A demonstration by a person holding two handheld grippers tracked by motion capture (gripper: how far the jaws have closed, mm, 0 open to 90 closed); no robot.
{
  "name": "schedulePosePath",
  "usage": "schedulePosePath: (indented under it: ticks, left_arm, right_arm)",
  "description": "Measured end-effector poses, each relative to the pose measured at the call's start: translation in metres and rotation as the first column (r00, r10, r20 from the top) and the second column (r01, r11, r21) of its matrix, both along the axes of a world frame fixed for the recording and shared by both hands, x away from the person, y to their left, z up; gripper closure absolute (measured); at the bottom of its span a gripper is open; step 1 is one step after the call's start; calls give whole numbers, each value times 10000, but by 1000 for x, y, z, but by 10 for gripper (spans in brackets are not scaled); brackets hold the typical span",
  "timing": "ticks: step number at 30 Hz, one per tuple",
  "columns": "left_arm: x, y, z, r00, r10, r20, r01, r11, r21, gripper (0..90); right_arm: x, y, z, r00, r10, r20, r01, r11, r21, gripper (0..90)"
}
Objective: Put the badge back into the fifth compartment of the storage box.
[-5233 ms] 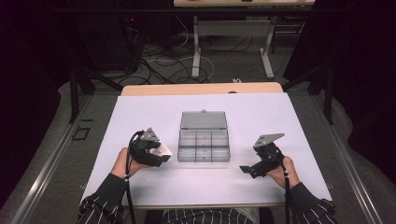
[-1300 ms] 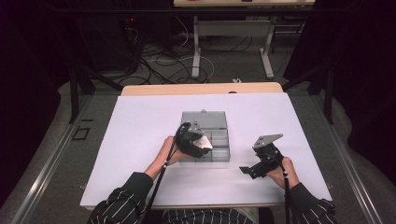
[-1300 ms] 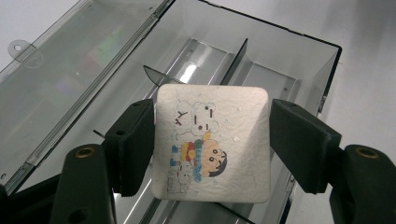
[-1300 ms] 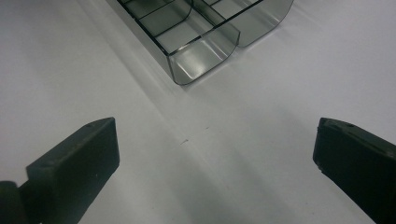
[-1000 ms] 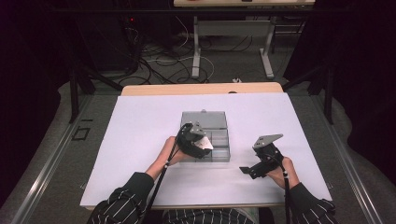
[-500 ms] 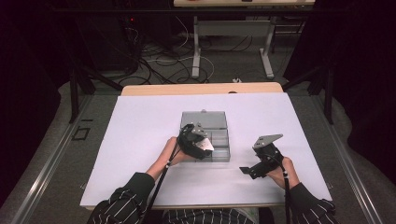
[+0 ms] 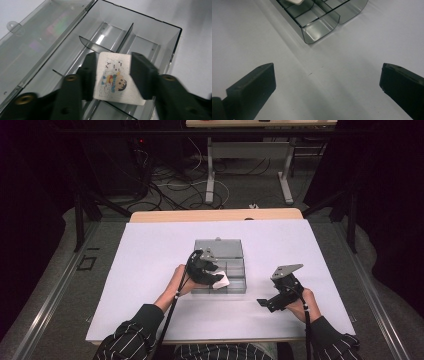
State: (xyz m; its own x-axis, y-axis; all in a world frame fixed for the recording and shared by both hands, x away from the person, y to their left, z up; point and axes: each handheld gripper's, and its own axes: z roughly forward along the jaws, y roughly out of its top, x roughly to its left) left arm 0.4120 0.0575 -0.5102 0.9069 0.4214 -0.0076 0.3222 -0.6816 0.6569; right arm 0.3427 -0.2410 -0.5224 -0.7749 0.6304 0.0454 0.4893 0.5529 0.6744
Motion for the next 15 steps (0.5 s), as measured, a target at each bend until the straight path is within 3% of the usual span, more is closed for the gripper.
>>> schedulePosePath:
  ticks: [3,6,11,15]
  left_arm:
    - [1,-1,-3,9997,146,-220,-143,9998,116,773]
    - [2,0,-7,9986,266,-457,-256,9994,212,835]
    - [2,-1,-9,9980,47,-624,-37,9999,165,883]
    - [1,-4,-12,9973,-45,-740,74,9992,402,895]
  right_arm:
    - [0,0,0,10000,-5,-1,5,10000,-3,1]
    - [0,0,0,10000,-5,0,5,10000,-15,1]
    - [0,0,0,10000,4,7,-4,10000,-15,2]
    - [-1,0,1,10000,-1,-51,1,10000,-93,2]
